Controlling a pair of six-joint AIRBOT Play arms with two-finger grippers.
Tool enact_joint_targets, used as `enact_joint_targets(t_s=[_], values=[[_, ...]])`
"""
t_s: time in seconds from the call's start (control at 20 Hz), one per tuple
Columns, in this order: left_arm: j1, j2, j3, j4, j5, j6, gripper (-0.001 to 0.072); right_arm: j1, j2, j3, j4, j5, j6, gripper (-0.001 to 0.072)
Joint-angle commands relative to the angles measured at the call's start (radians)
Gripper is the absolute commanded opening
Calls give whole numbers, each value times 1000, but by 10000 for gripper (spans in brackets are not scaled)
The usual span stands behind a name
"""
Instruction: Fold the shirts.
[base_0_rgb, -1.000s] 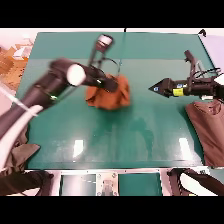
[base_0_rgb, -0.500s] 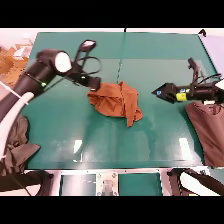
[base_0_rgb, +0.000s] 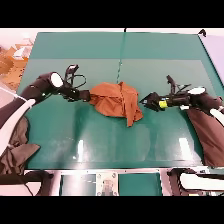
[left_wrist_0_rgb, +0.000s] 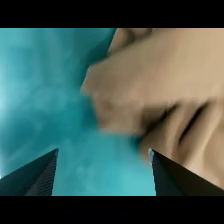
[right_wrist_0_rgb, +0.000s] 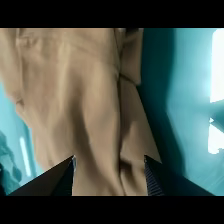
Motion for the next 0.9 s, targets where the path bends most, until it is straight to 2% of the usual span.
enact_joint_targets(t_s=[0.0, 0.05, 0.1, 0.15, 0.25, 0.3, 0.35, 0.5, 0.65, 0.7, 0.85], values=[[5, -75, -23, -259, 126, 114, 640, 59, -139, 91, 40, -10, -26, 491], [5, -86, -23, -297, 132, 156, 637, 76, -166, 122, 40, -9, -26, 481], [5, -89, -22, -299, 152, 174, 493, 88, -181, 148, 40, -8, -26, 481], [8, -88, -21, -298, 180, 179, 297, 95, -187, 170, 39, -7, -26, 468], [11, -88, -5, -297, 210, 177, 87, 95, -187, 211, 39, 24, -26, 203], [10, -88, 16, -302, 197, 177, 22, 90, -187, 232, 39, 49, -27, 102], [10, -87, 51, -303, 161, 178, 20, 82, -186, 257, 39, 82, -27, 19], [10, -31, 184, -233, 67, 178, 19, 43, -162, 366, 39, 203, -24, 17], [10, 64, 353, -93, -3, 167, 19, -11, -89, 518, 36, 259, 58, 17], [11, 80, 390, -53, -43, 128, 20, -25, -73, 563, 26, 278, 80, 17], [6, 68, 354, -37, -141, 88, 41, -20, -68, 593, -68, 314, 151, 17]])
